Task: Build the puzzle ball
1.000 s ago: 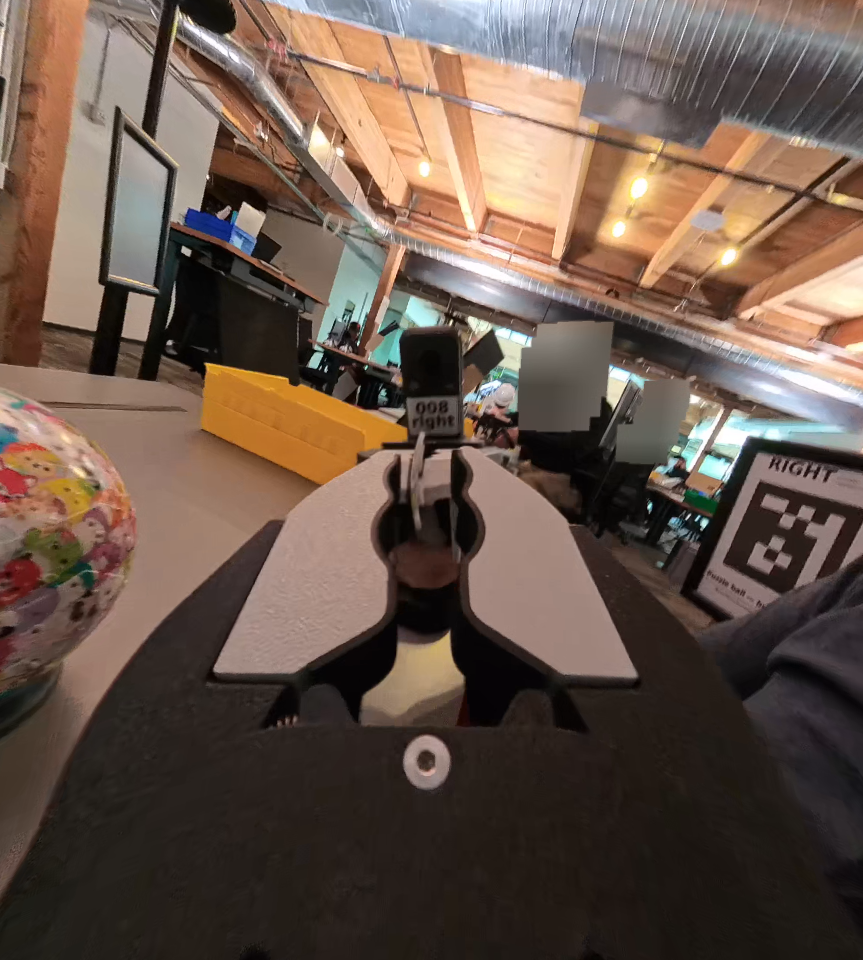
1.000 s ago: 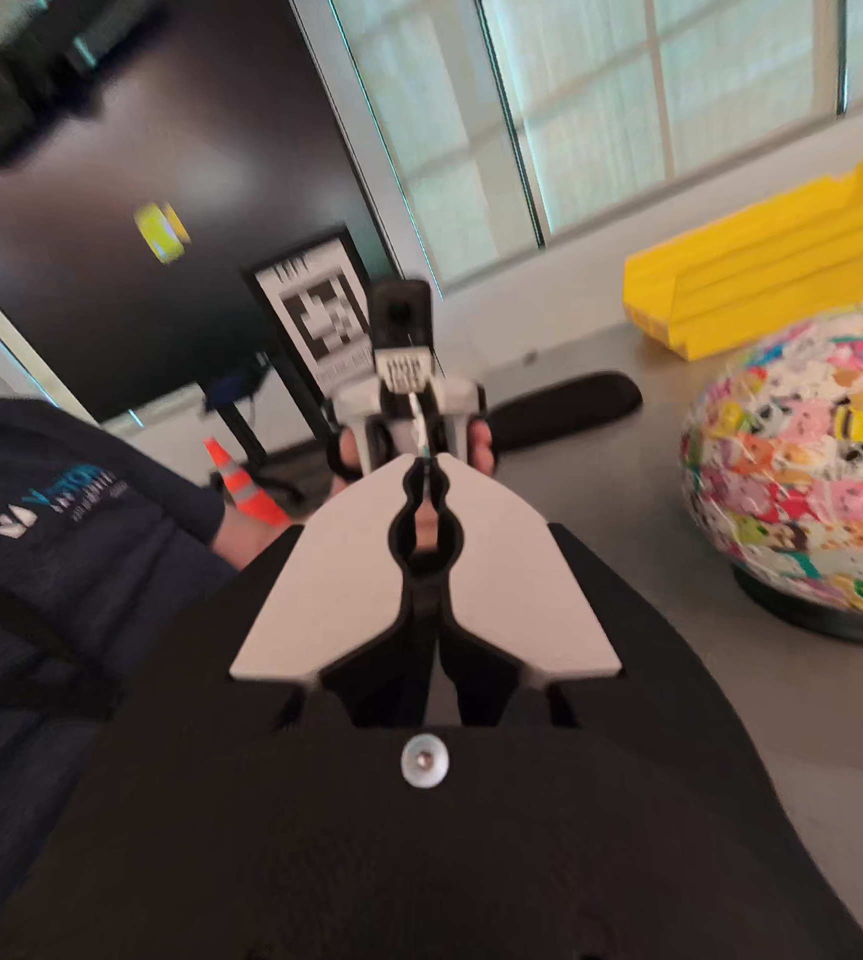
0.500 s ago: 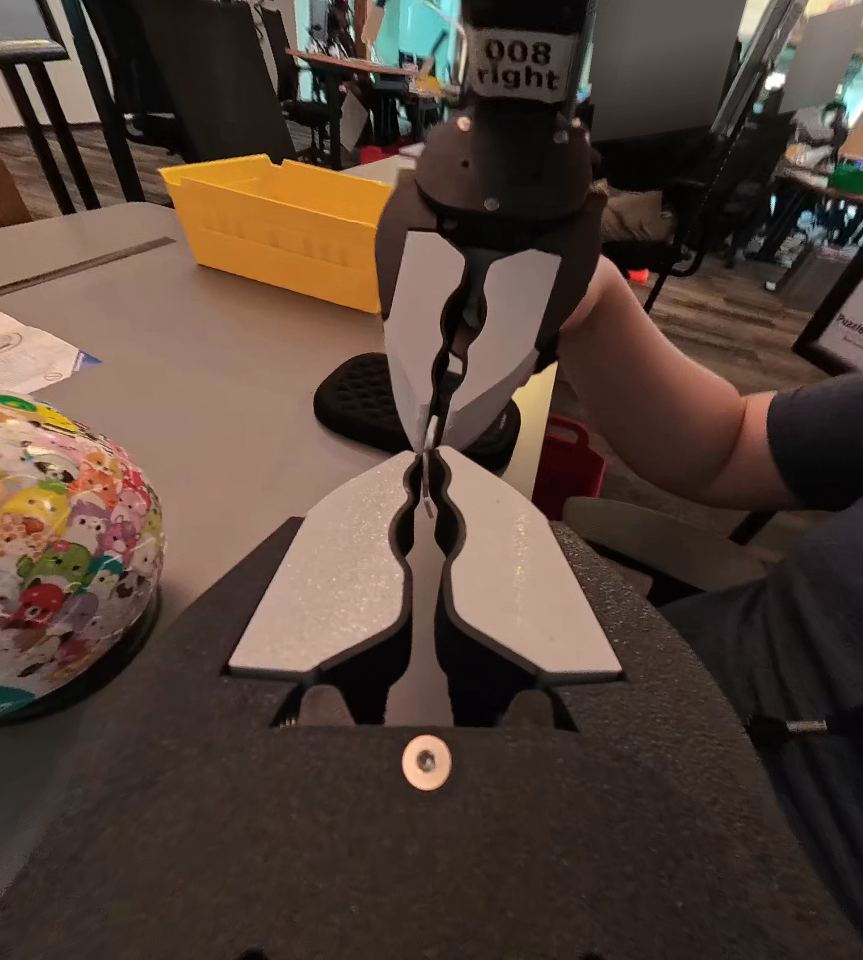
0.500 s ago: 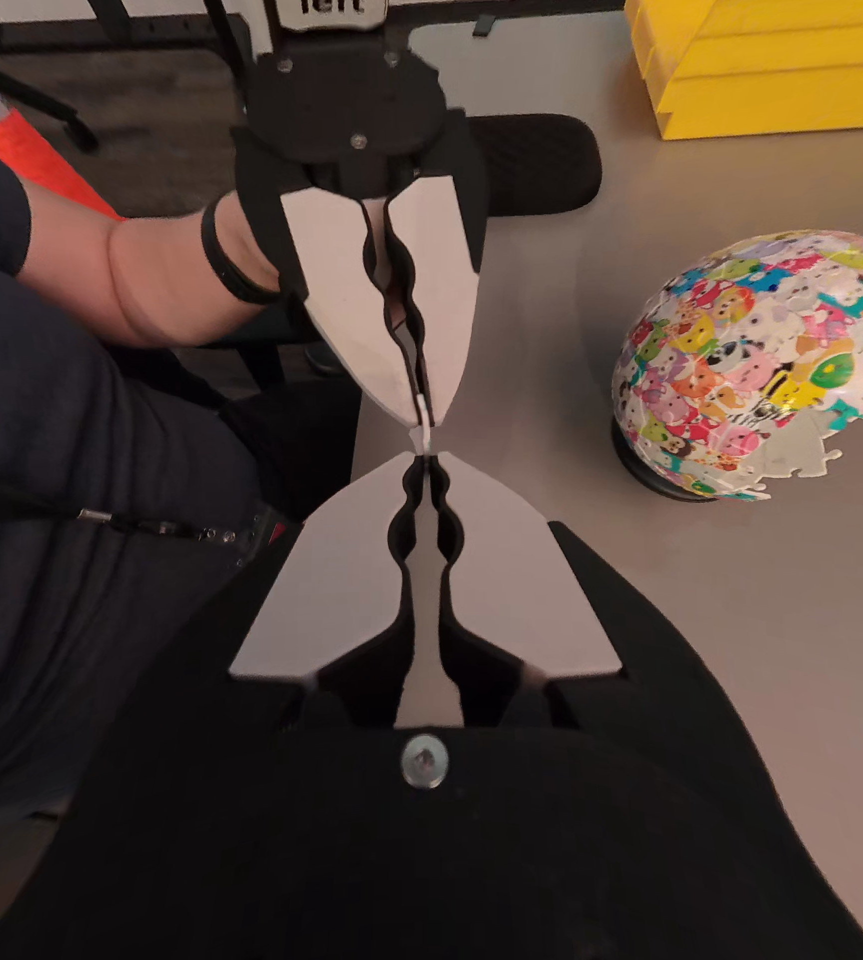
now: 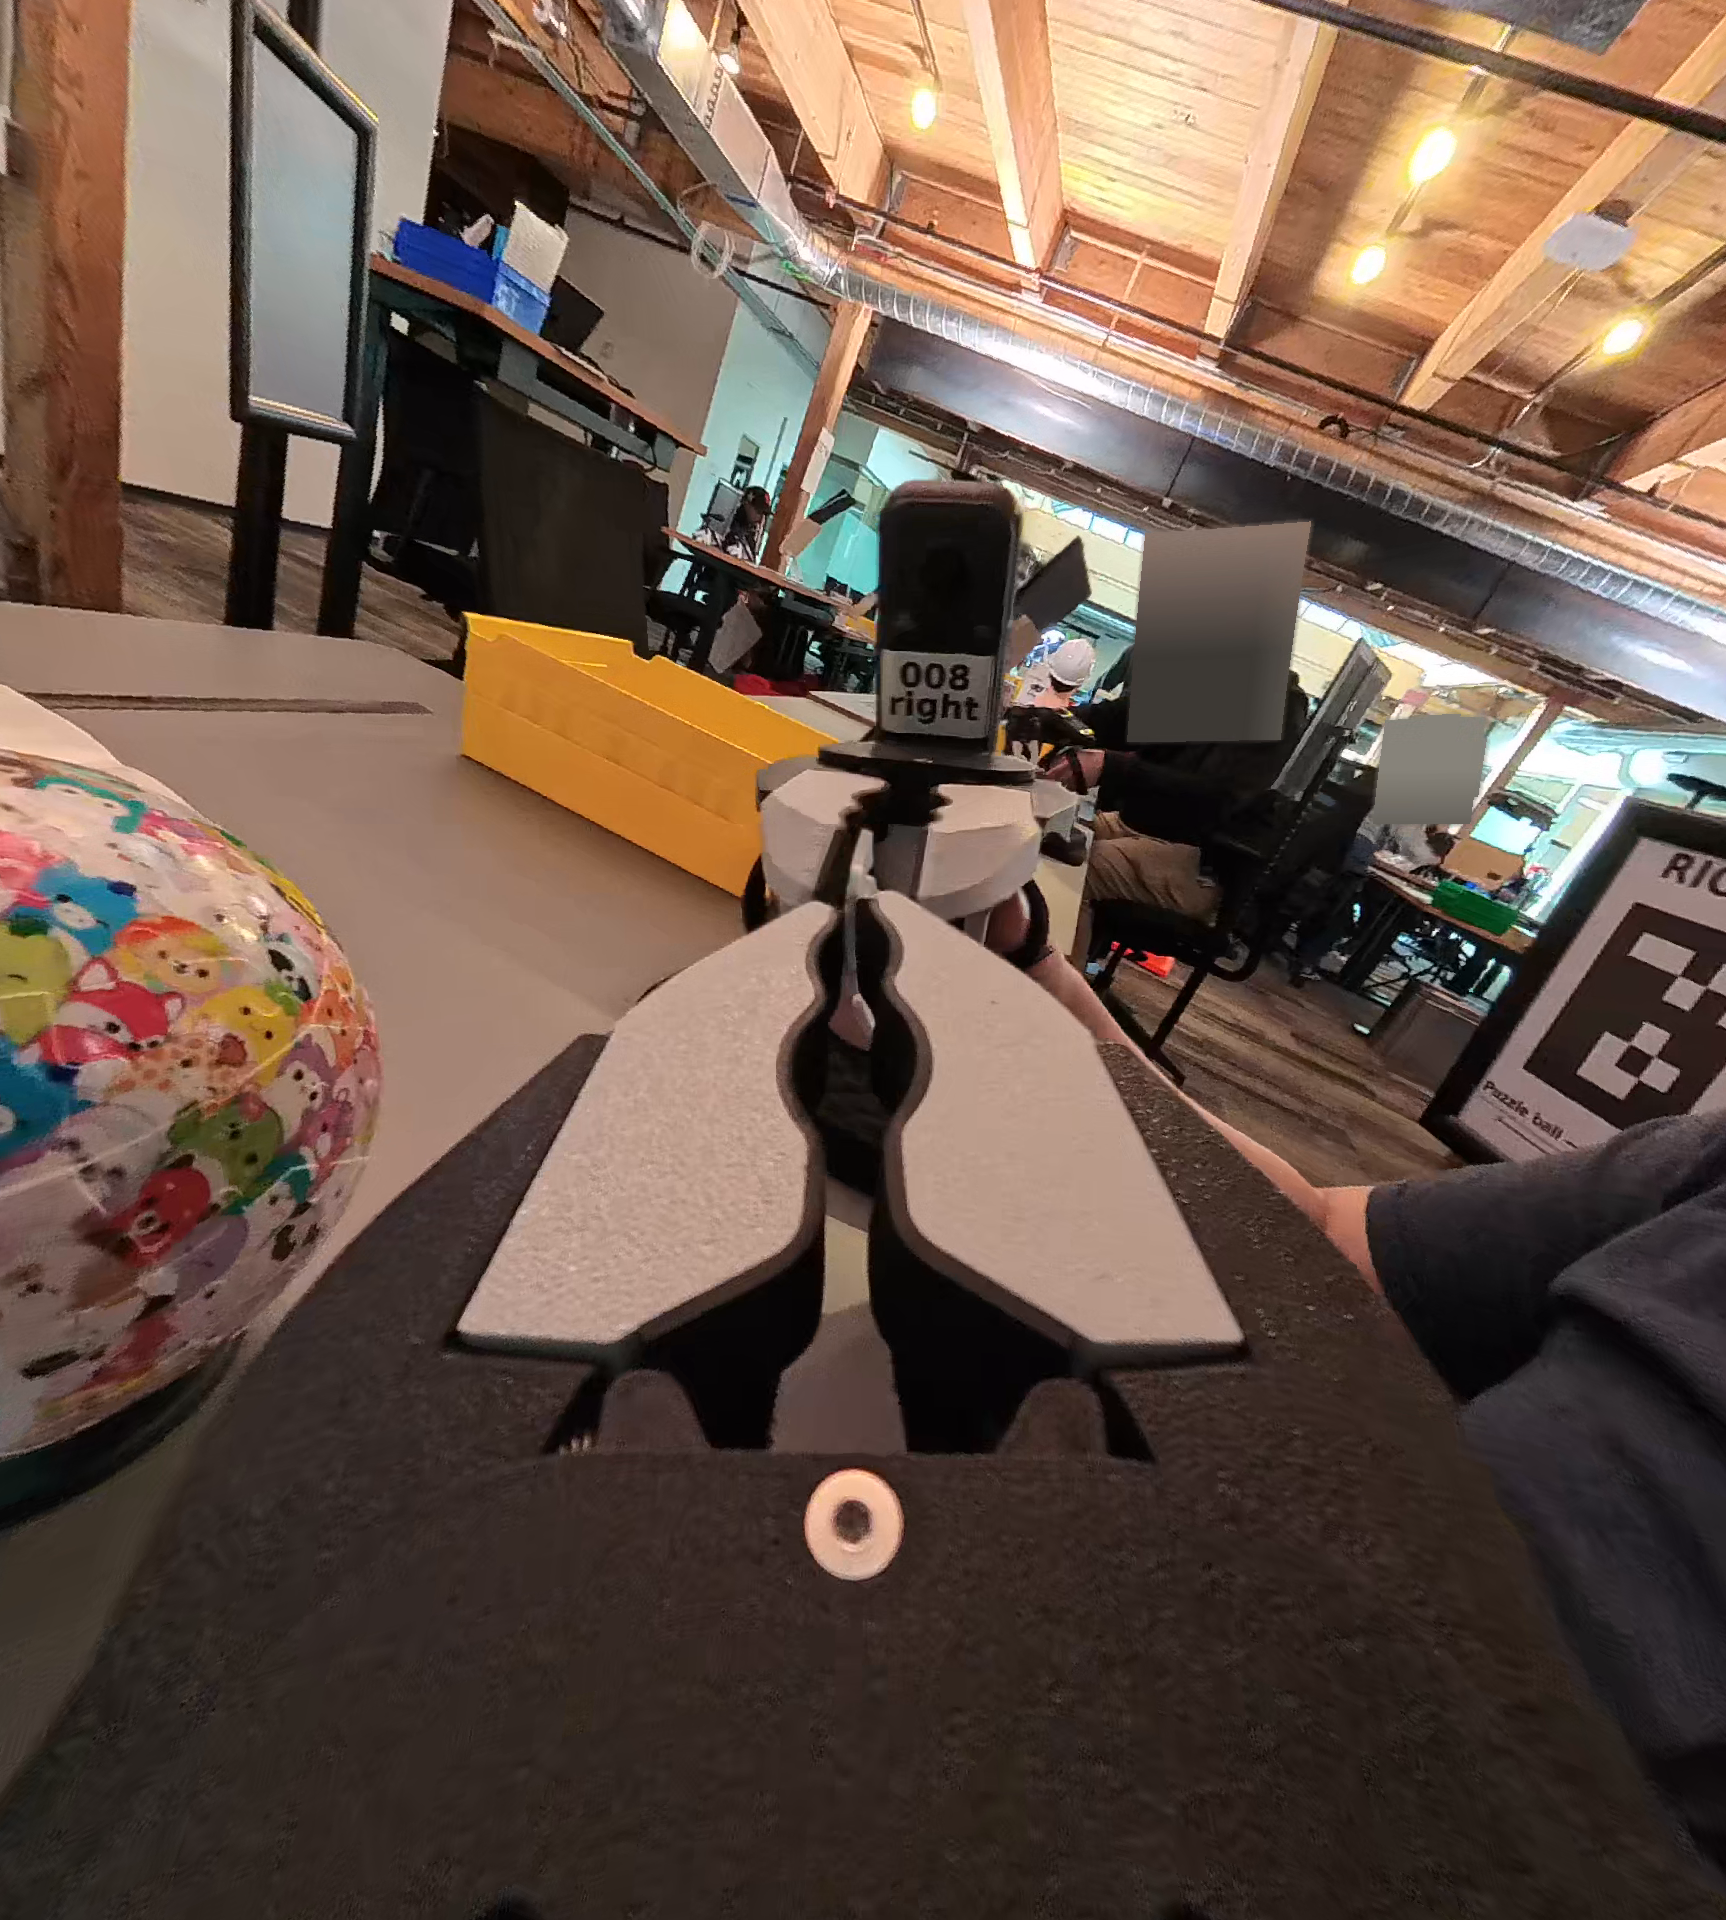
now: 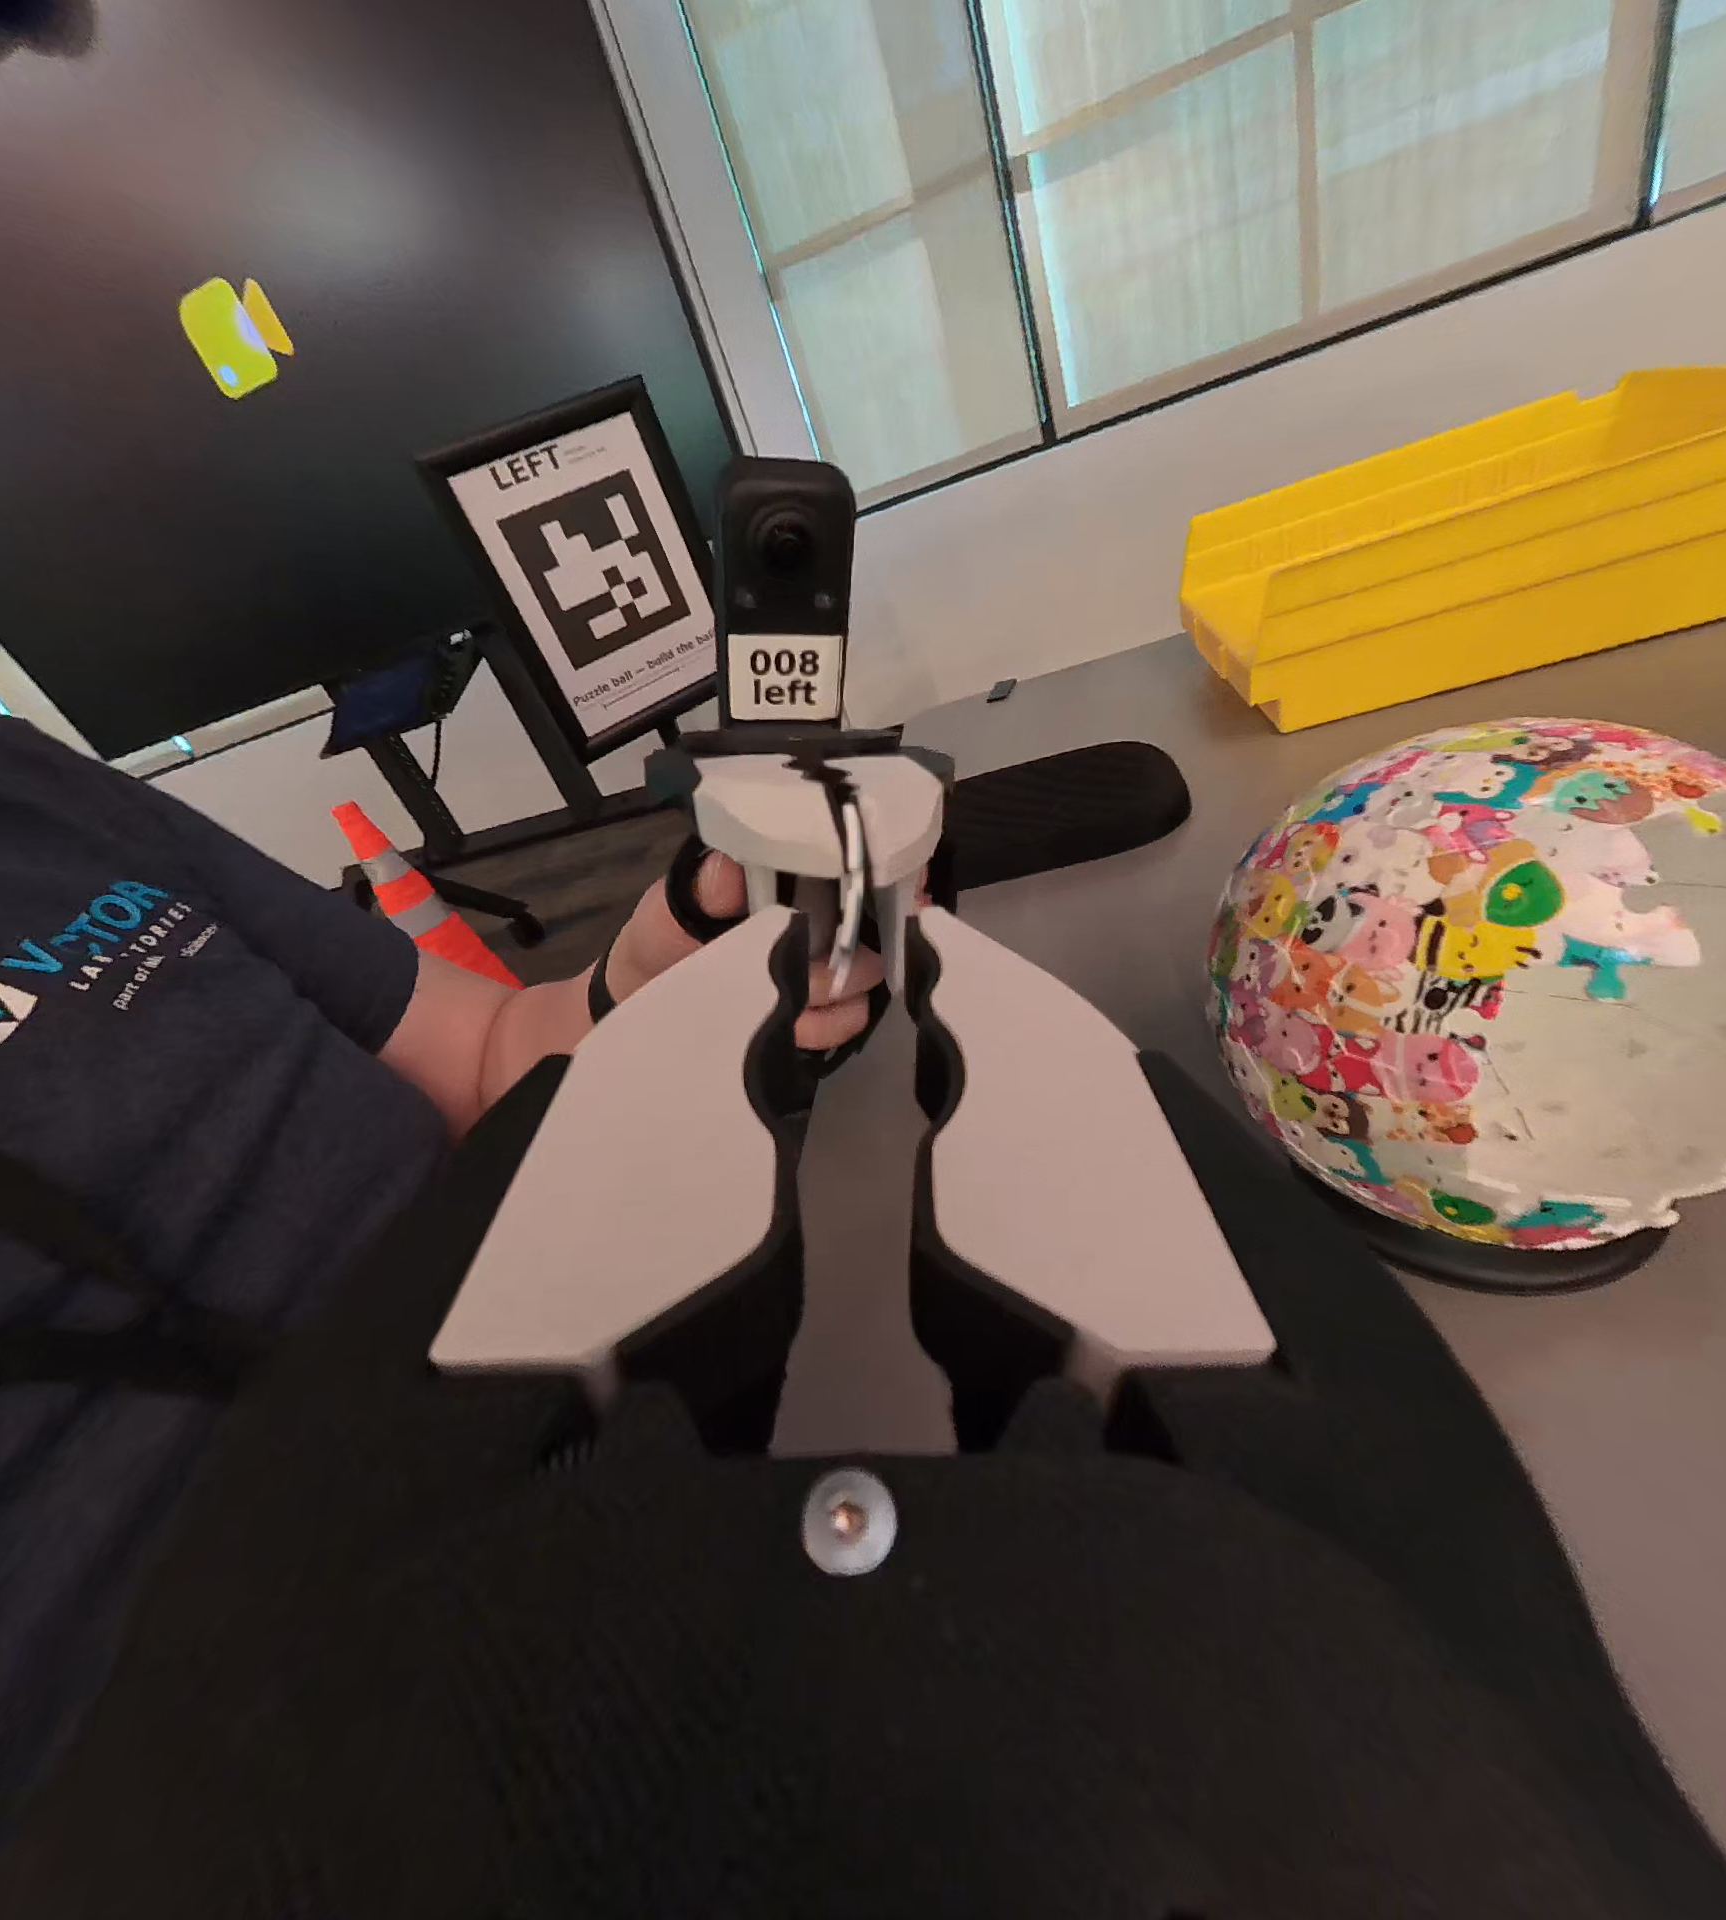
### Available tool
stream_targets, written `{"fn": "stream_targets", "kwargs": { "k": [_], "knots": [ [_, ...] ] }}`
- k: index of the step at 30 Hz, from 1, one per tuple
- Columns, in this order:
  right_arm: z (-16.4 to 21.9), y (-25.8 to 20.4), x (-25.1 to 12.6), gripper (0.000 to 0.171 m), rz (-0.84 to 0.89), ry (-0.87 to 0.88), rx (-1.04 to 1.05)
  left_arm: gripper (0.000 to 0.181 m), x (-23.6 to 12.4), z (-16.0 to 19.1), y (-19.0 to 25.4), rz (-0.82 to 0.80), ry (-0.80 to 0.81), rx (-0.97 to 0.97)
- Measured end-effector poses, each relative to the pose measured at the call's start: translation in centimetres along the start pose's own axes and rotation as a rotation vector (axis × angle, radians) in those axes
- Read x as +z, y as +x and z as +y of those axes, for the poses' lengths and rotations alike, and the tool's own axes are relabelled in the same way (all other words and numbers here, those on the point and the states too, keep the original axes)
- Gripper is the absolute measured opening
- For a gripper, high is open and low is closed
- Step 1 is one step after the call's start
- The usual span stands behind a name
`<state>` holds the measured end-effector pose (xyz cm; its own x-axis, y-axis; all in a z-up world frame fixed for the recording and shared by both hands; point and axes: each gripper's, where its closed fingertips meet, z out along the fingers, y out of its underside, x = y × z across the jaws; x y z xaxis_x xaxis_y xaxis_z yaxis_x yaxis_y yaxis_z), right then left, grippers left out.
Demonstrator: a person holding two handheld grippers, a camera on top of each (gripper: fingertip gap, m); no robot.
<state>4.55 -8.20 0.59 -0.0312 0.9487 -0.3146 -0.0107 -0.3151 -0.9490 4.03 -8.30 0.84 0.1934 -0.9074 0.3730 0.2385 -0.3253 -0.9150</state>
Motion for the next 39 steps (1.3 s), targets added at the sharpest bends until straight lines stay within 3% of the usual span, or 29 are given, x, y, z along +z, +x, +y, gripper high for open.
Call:
{"fn": "stream_targets", "kwargs": {
  "k": [8, 11, 13, 15, 20, 26, 29, 39],
  "knots": [
    [0.3, 1.3, -0.4, 0.003, -0.01, -0.093, -0.02, 0.004, 0.7, 0.1, -0.7, 0.025, -0.013, 0.036],
    [-2.7, 2.5, -2.8, 0.002, 0.023, -0.072, -0.003, 0.039, -1.1, -1.8, -2.2, -0.106, -0.016, 0.206],
    [-5.2, 5.0, -5.5, 0.002, 0.116, -0.063, 0.052, 0.072, -3.2, -3.6, -4.2, -0.256, -0.02, 0.36],
    [-6.2, 7.9, -7.7, 0.003, 0.194, -0.073, 0.105, 0.084, -5.1, -4.6, -5.8, -0.369, -0.035, 0.504],
    [-2.1, 14.4, -7.2, 0.003, 0.254, -0.1, 0.462, 0.115, -5.6, -3.4, -9.4, -0.419, -0.085, 0.582],
    [1.7, 17.2, -4.5, 0.003, 0.262, -0.069, 0.672, 0.126, -3.6, -0.4, -12.8, -0.336, -0.255, 0.631],
    [4.0, 17.5, -4.5, 0.003, 0.334, -0.215, 0.653, 0.126, -3.2, 0.6, -13.7, -0.261, -0.332, 0.592],
    [4.2, 18.4, -2.8, 0.003, 0.331, -0.435, 0.756, 0.128, -2.1, -0.6, -15.2, -0.194, -0.398, 0.625]
  ]
}}
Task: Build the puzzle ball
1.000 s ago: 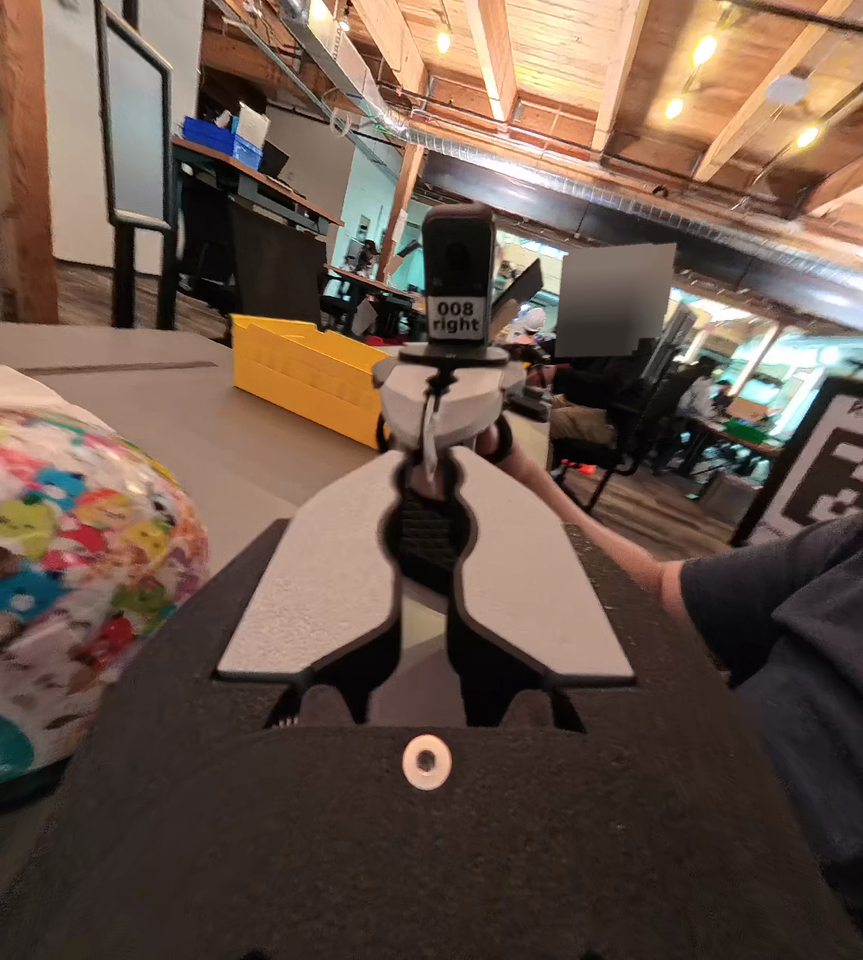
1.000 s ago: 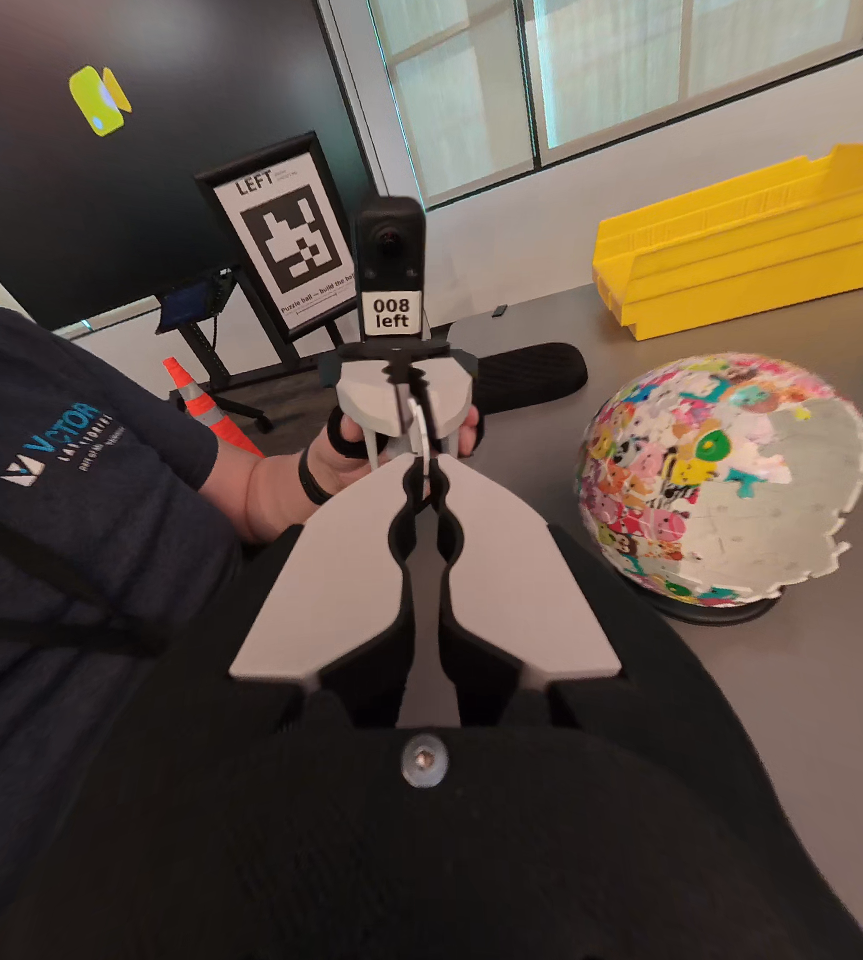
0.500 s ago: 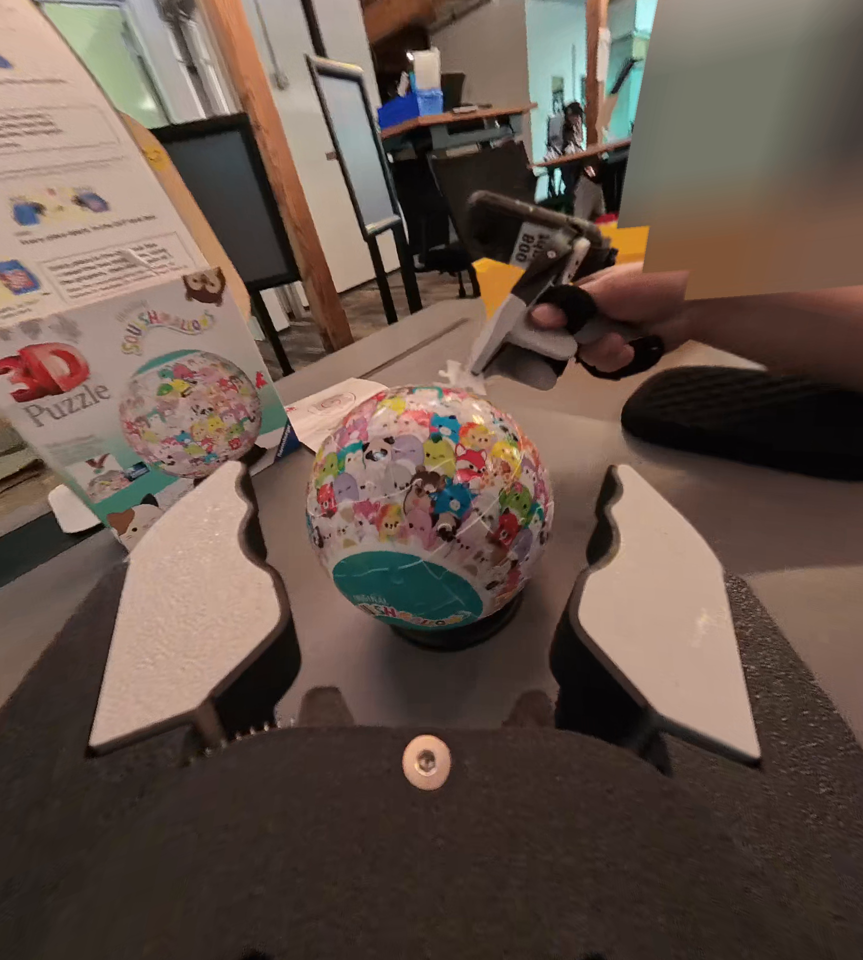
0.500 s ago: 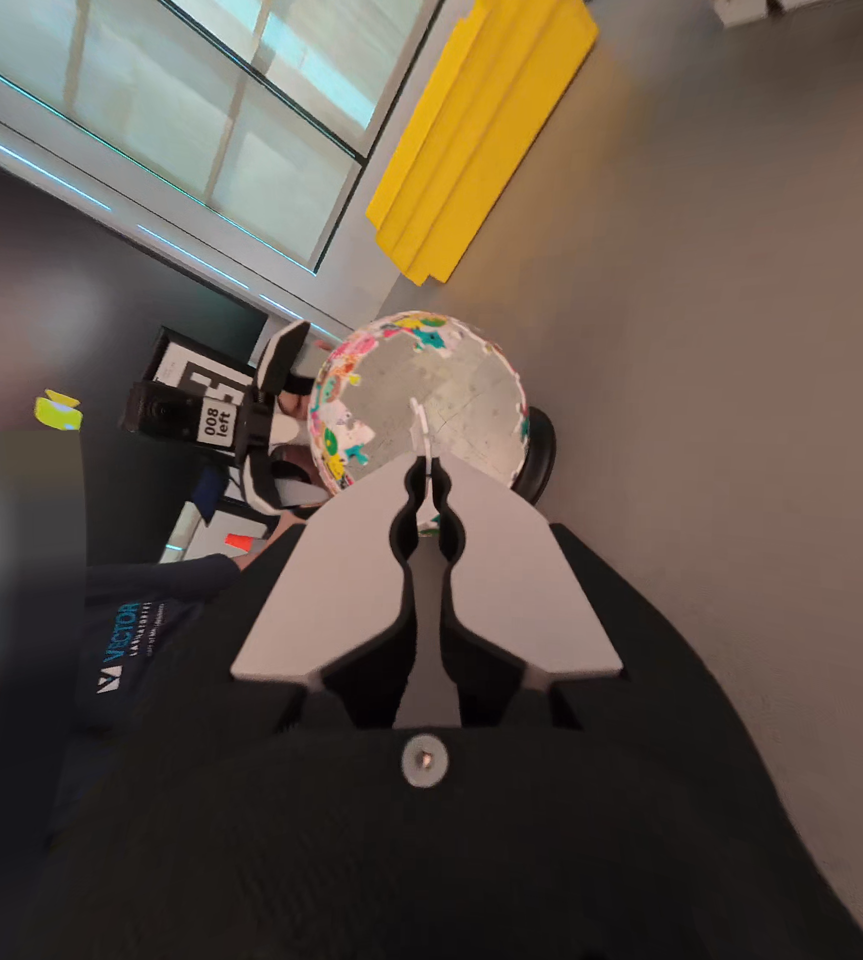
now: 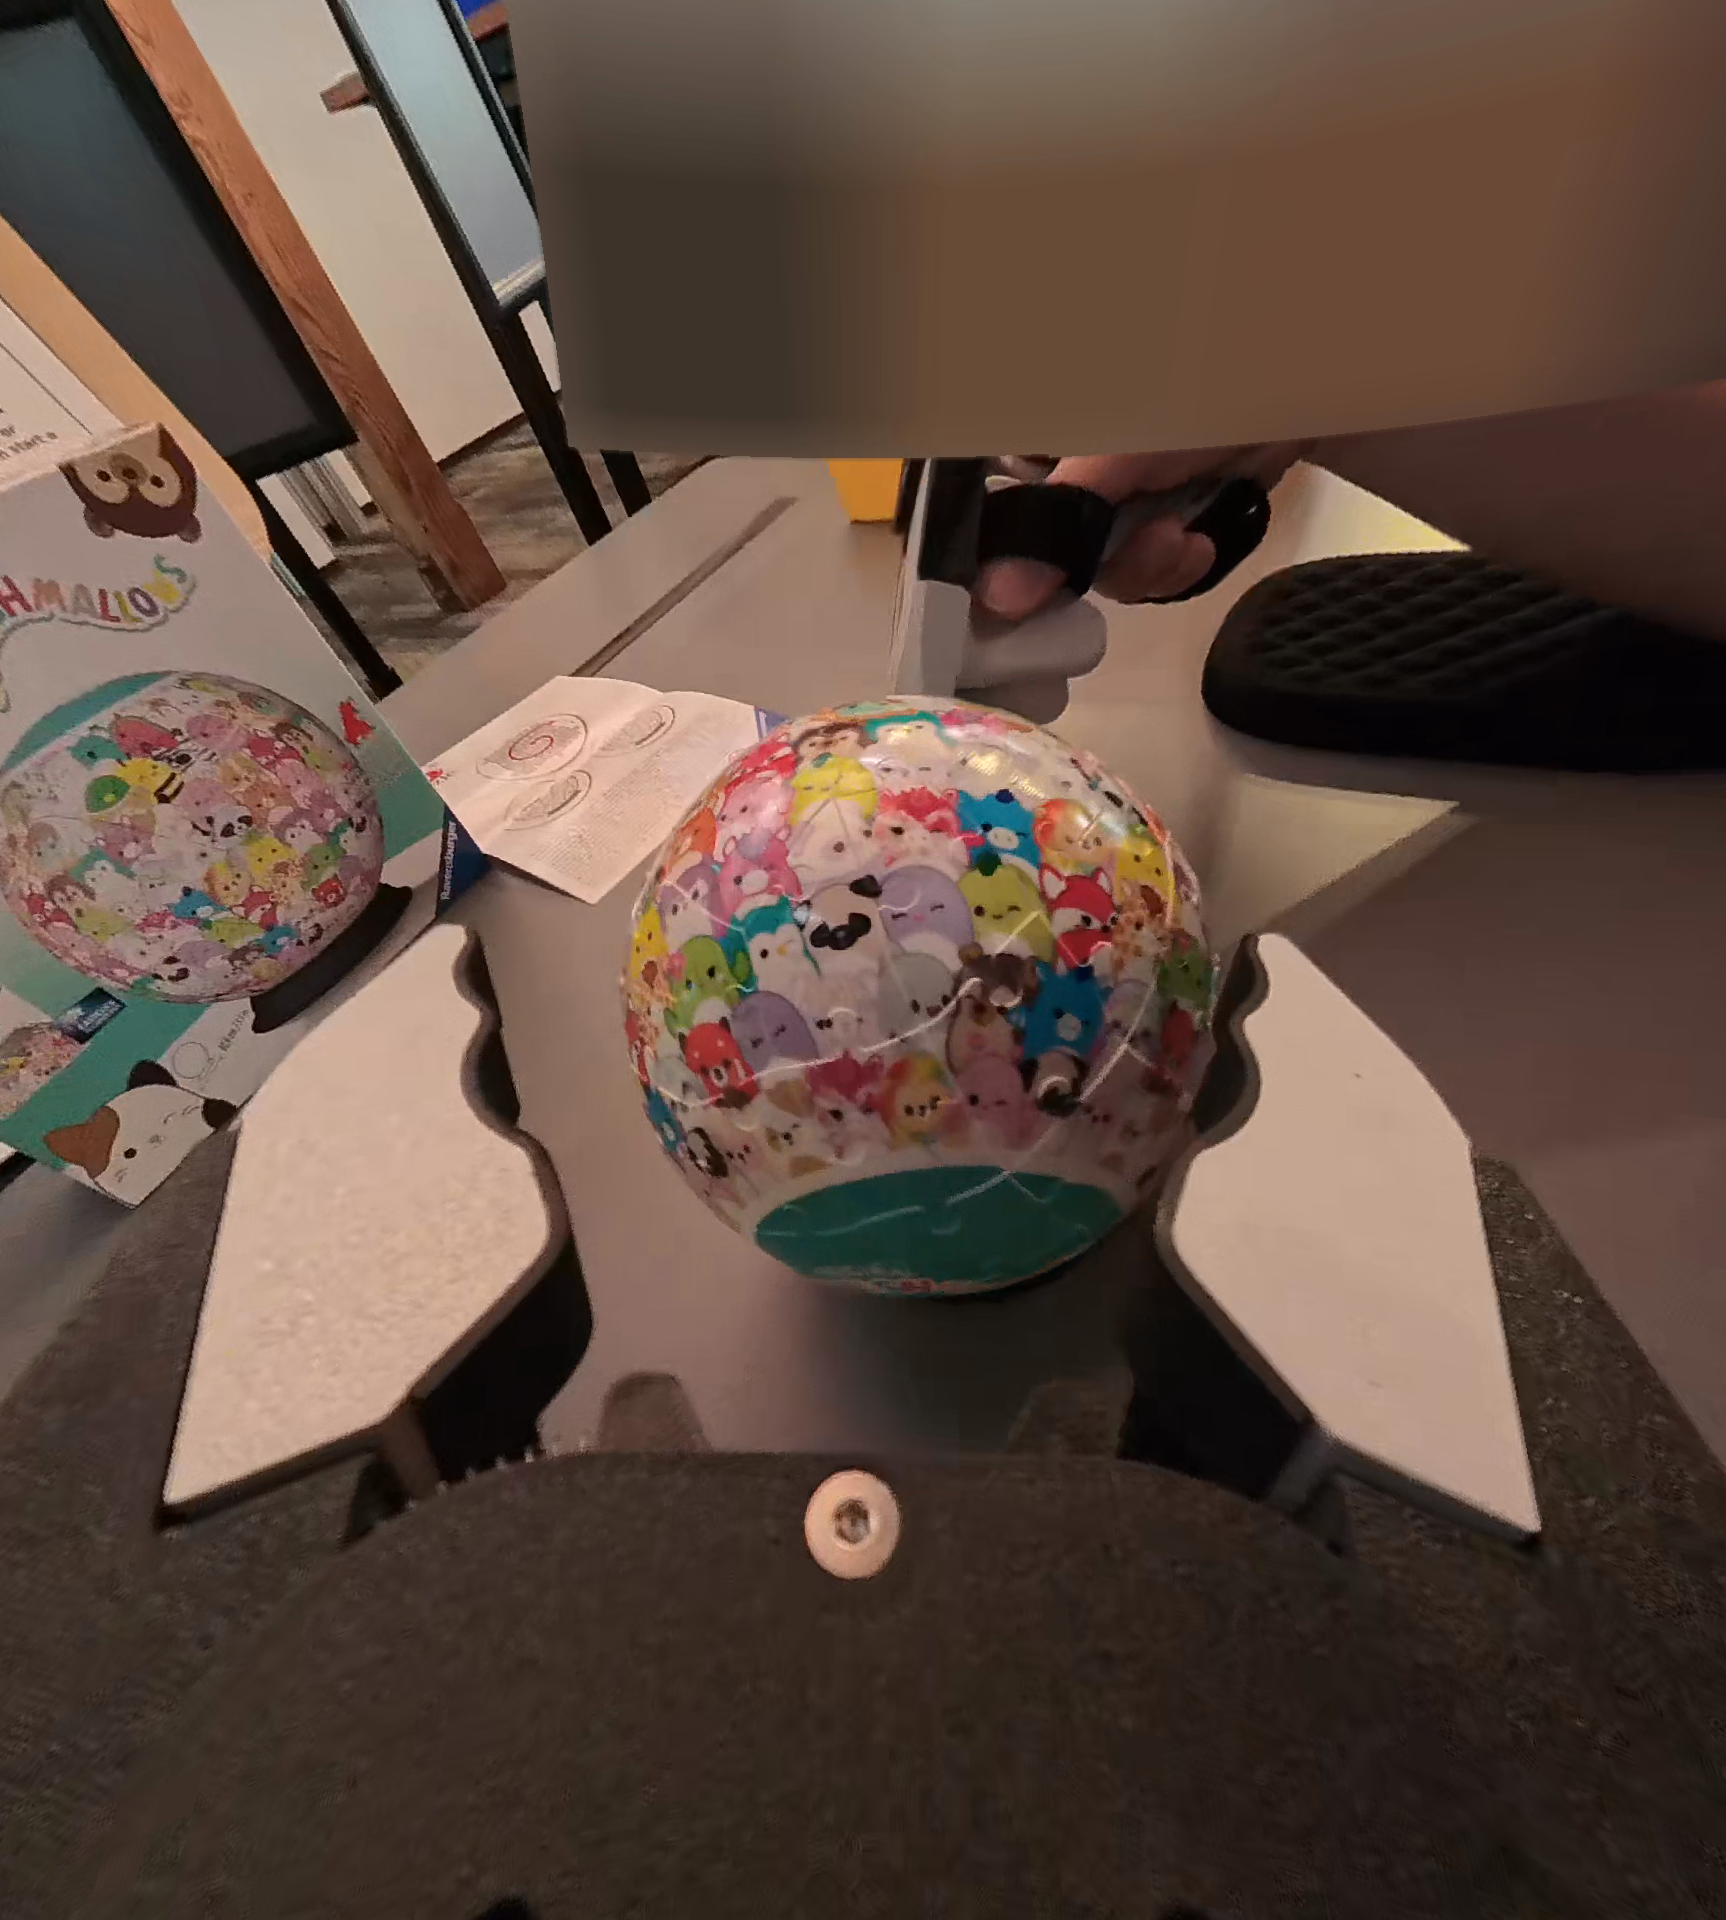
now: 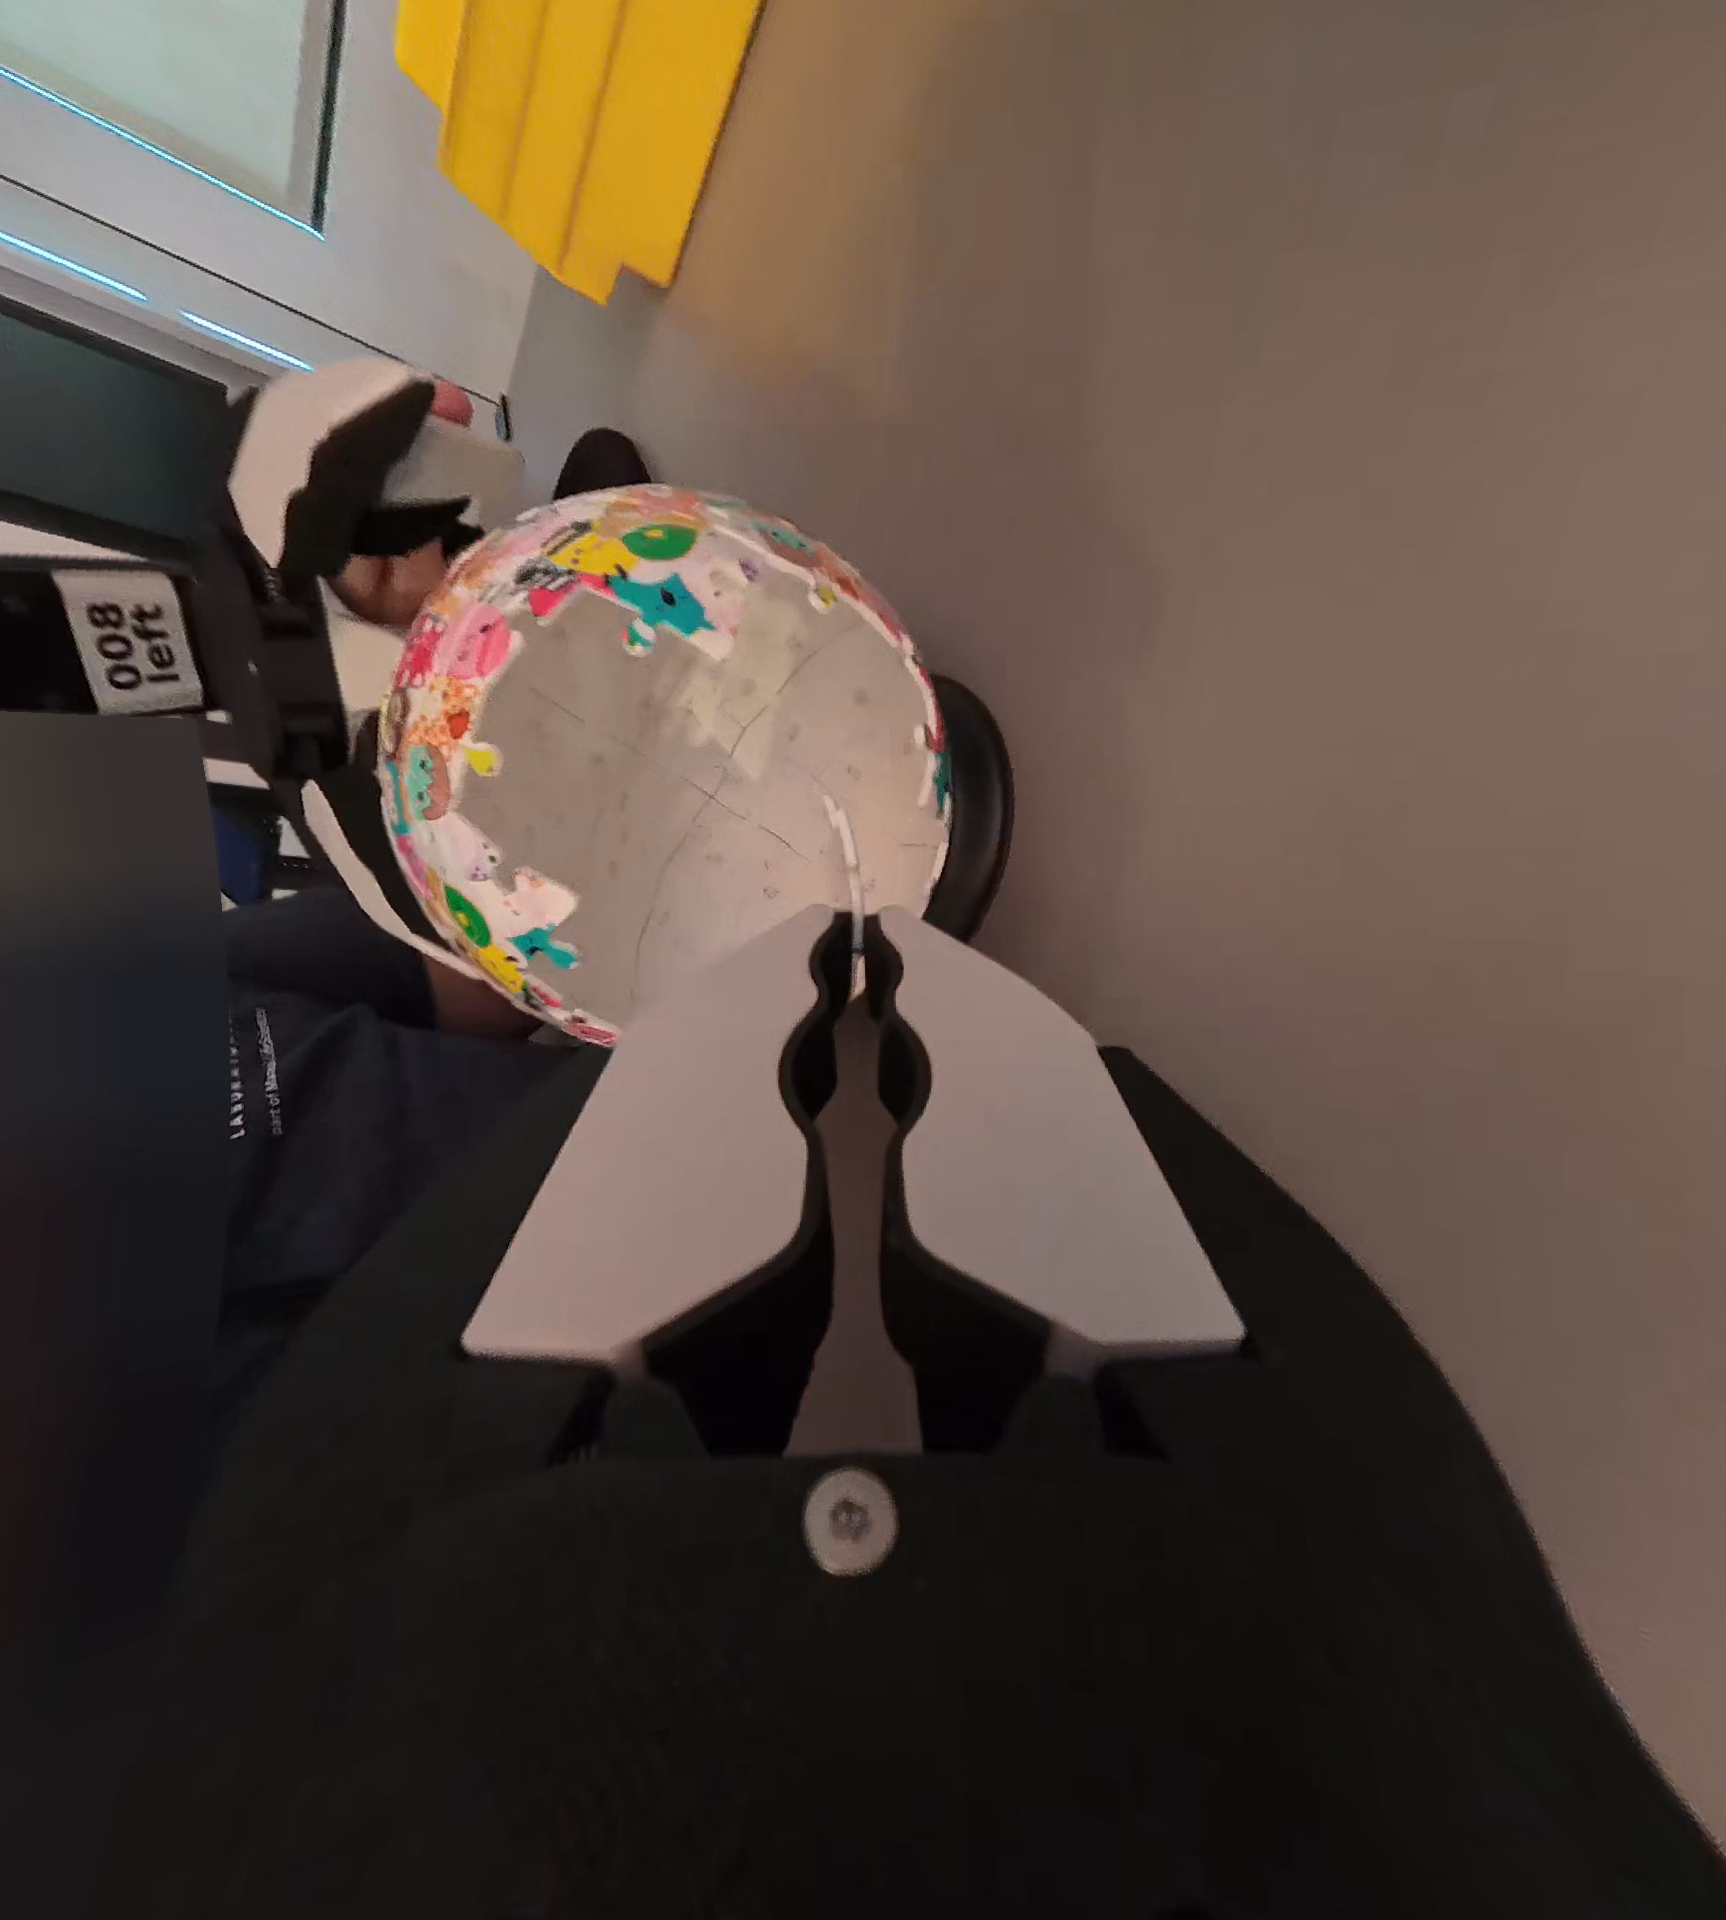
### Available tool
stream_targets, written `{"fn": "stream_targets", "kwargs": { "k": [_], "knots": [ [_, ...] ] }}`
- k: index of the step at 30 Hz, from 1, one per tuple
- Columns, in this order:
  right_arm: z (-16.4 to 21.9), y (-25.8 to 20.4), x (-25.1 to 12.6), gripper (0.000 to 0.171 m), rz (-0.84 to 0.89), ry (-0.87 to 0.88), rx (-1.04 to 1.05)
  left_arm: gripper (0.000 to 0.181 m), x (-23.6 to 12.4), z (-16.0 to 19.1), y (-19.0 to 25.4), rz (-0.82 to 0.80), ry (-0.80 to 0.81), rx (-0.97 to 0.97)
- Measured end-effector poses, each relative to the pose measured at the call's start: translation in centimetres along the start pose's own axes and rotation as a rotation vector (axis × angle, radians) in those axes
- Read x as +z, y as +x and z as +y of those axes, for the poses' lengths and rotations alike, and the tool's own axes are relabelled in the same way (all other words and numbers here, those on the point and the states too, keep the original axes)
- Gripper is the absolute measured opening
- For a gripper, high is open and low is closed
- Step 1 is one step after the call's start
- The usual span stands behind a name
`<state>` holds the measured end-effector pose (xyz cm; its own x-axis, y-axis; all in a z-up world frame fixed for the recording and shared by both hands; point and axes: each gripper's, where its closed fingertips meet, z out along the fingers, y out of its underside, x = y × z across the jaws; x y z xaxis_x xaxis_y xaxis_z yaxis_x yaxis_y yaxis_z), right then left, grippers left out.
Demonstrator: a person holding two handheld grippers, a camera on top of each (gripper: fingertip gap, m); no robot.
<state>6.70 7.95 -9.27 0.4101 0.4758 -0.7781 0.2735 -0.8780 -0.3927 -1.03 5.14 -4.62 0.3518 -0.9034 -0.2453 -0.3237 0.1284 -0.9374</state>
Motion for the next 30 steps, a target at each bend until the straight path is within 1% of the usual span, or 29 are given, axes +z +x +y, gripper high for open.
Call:
{"fn": "stream_targets", "kwargs": {
  "k": [2, 5, 8, 13, 16, 25, 30],
  "knots": [
    [0.4, 0.2, 0.4, 0.003, 0.007, -0.033, 0.021, 0.128, 0.3, 0.2, -0.2, 0.018, -0.008, -0.01],
    [0.5, 0.6, 1.0, 0.003, 0.06, -0.071, 0.026, 0.128, 0.9, 0.9, 0.1, 0.061, -0.015, -0.06],
    [0.6, 1.0, 1.7, 0.003, 0.124, -0.083, 0.022, 0.128, 1.2, 1.3, 0.4, 0.075, -0.019, -0.06],
    [0.6, 1.5, 1.6, 0.003, 0.168, -0.054, 0.043, 0.125, 1.7, 1.2, 0.9, 0.07, -0.026, -0.03],
    [0.5, 1.5, 1.5, 0.003, 0.178, -0.04, 0.039, 0.119, 1.8, 1.1, 1.2, 0.072, -0.03, -0.028],
    [0.8, 1.8, 2.3, 0.003, 0.201, -0.072, 0.029, 0.117, 2.0, 0.8, 1.2, 0.03, -0.049, -0.001],
    [0.5, 1.9, 2.2, 0.003, 0.235, -0.054, 0.001, 0.114, 2.0, 0.7, 1.2, 0.019, -0.059, 0.008]
  ]
}}
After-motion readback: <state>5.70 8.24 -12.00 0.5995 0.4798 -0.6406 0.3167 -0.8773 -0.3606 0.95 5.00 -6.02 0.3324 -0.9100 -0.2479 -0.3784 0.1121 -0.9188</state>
